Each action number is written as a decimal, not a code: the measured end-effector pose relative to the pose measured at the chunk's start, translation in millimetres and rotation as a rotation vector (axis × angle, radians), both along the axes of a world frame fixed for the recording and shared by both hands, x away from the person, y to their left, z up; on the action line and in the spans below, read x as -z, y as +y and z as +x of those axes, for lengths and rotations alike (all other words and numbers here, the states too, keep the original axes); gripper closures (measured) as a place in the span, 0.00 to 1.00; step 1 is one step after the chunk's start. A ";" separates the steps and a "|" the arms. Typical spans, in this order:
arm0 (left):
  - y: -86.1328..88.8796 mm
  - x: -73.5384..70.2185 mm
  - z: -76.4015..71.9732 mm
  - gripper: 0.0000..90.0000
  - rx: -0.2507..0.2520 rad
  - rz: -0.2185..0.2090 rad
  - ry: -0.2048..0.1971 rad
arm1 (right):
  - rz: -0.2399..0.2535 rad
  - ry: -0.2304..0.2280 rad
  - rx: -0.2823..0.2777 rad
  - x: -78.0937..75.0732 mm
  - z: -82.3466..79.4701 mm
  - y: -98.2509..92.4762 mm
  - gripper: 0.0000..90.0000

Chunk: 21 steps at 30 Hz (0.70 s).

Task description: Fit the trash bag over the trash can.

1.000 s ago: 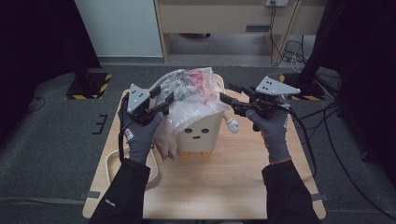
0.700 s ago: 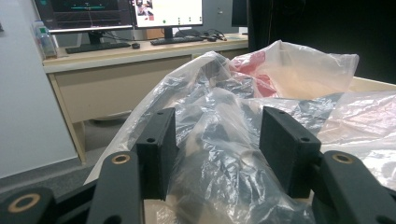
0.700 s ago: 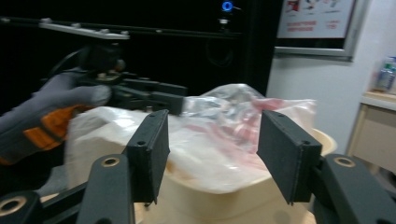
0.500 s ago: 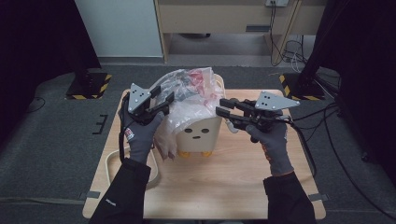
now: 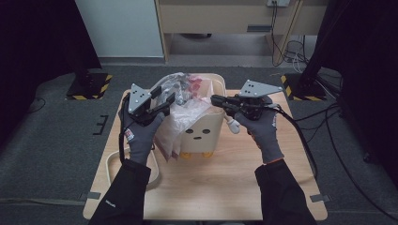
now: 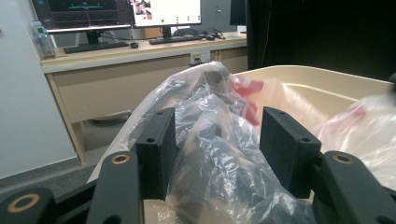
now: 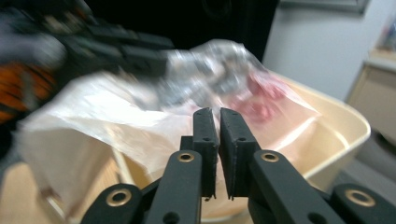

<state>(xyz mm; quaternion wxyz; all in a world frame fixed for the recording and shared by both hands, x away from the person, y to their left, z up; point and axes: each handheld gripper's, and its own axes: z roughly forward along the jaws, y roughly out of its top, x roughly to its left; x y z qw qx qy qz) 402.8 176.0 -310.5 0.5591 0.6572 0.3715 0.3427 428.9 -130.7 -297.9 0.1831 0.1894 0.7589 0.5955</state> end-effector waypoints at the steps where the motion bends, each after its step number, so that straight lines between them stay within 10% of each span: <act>1: 0.3 0.0 -0.1 0.50 0.002 -0.002 -0.001 | -0.025 0.014 0.008 1.1 1.8 1.5 0.92; 11: 1.6 0.0 -2.2 0.50 0.014 -0.005 -0.014 | 0.078 -0.034 0.047 -4.8 -8.2 -4.2 0.56; 21: -5.8 1.0 -0.2 0.50 0.014 0.006 -0.007 | 0.114 -0.020 -0.050 -4.7 -24.3 13.5 0.50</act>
